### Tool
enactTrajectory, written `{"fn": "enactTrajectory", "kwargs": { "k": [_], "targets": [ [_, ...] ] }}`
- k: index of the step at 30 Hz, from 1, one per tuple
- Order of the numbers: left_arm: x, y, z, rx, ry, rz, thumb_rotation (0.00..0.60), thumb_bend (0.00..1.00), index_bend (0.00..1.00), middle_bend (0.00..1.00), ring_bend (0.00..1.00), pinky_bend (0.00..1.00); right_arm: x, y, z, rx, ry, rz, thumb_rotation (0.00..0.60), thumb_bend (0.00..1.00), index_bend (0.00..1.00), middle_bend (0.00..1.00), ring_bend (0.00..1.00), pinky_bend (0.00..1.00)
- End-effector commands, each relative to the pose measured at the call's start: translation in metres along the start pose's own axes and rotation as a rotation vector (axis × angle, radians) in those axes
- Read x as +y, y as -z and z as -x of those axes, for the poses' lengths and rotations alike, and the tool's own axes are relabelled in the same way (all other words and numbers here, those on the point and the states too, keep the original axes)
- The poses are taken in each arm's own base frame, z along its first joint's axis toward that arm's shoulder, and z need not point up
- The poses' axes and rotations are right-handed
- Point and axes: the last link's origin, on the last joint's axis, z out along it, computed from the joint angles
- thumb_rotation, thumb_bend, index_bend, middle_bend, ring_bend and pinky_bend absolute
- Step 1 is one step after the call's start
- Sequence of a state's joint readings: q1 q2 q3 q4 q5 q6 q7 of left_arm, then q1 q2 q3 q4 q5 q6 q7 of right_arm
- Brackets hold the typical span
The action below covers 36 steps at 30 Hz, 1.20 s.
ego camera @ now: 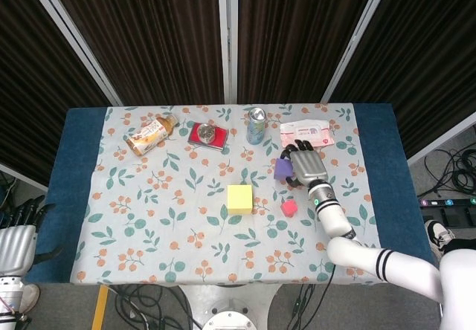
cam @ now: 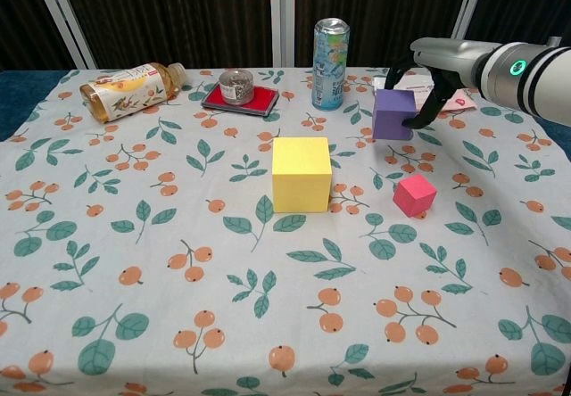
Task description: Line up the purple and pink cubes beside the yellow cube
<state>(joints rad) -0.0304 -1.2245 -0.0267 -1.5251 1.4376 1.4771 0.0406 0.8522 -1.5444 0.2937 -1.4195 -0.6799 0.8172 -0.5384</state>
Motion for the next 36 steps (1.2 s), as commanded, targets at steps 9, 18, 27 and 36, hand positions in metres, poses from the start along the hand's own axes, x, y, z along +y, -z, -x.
{"fn": "enactTrajectory", "kwargs": {
  "k": [9,18,27,36],
  "targets": [
    [-0.001,0.003,0.0,-0.003,-0.001,-0.008,0.6,0.03,0.25,0.18,0.09,0.13,-0.026,0.019,0.028,-0.079,0.034,-0.163,0.6,0.27,0.41,0.16,0.0,0.0],
    [-0.002,0.002,0.0,-0.004,0.002,-0.009,0.6,0.03,0.25,0.18,0.09,0.13,-0.036,0.021,0.038,-0.098,0.043,-0.19,0.6,0.27,0.41,0.15,0.0,0.0],
    [-0.002,0.001,0.001,-0.007,0.005,-0.006,0.6,0.03,0.25,0.18,0.09,0.13,-0.038,0.018,0.045,-0.103,0.047,-0.176,0.6,0.27,0.41,0.15,0.0,0.0],
    [-0.003,0.002,0.003,-0.011,0.007,-0.007,0.6,0.03,0.25,0.18,0.09,0.13,-0.042,0.019,0.05,-0.112,0.052,-0.181,0.6,0.26,0.41,0.15,0.0,0.0]
  ]
}}
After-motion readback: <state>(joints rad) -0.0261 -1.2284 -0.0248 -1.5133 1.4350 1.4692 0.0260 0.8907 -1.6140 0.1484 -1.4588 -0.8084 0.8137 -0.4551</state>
